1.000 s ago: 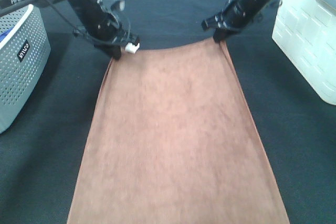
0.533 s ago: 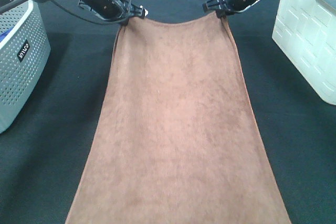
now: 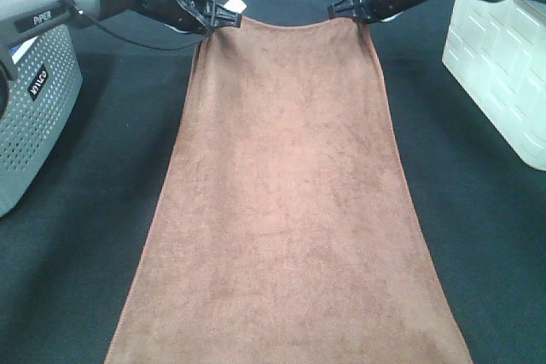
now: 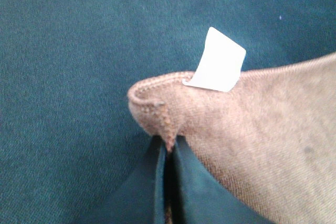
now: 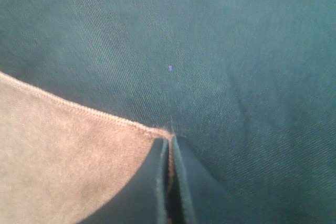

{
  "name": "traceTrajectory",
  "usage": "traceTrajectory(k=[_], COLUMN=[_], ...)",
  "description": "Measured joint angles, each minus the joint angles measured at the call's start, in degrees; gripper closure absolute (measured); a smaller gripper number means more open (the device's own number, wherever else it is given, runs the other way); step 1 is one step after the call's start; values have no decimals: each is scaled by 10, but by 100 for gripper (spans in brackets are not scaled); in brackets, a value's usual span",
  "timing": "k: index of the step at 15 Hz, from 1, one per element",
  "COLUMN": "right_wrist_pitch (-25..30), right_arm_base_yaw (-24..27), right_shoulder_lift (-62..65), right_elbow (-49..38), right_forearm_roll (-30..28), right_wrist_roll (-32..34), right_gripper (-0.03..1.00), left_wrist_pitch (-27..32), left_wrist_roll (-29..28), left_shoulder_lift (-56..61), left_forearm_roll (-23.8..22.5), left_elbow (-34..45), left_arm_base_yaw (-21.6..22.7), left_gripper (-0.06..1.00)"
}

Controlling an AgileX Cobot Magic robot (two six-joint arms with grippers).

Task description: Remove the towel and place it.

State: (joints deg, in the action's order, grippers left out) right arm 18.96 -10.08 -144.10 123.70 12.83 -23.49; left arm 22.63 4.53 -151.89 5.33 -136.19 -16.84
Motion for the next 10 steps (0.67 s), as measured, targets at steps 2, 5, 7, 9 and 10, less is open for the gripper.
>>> traceTrajectory(k=[2,5,7,9,10], right_wrist_pitch=[-22,-64,-73,-72,-71], right_arm_base_yaw=[0,0,0,0,0], right_shoulder_lift=[-13,-27,-41,-65,-77], right_elbow=[1,2,4,21,33], right_forearm_roll=[0,5,11,18,23], right_wrist_roll=[0,0,0,0,0], right_gripper=[97,97,97,97,97], left_wrist_pitch=[-12,-47,-70,-87,-92], left_wrist_roll=[2,7,9,9,9], left_shoulder_lift=[-9,-27,-40,-54,-60], left_forearm_roll=[0,0,0,0,0], left_elbow=[0,0,0,0,0], left_arm_base_yaw=[0,0,0,0,0], left_gripper=[94,94,94,94,94])
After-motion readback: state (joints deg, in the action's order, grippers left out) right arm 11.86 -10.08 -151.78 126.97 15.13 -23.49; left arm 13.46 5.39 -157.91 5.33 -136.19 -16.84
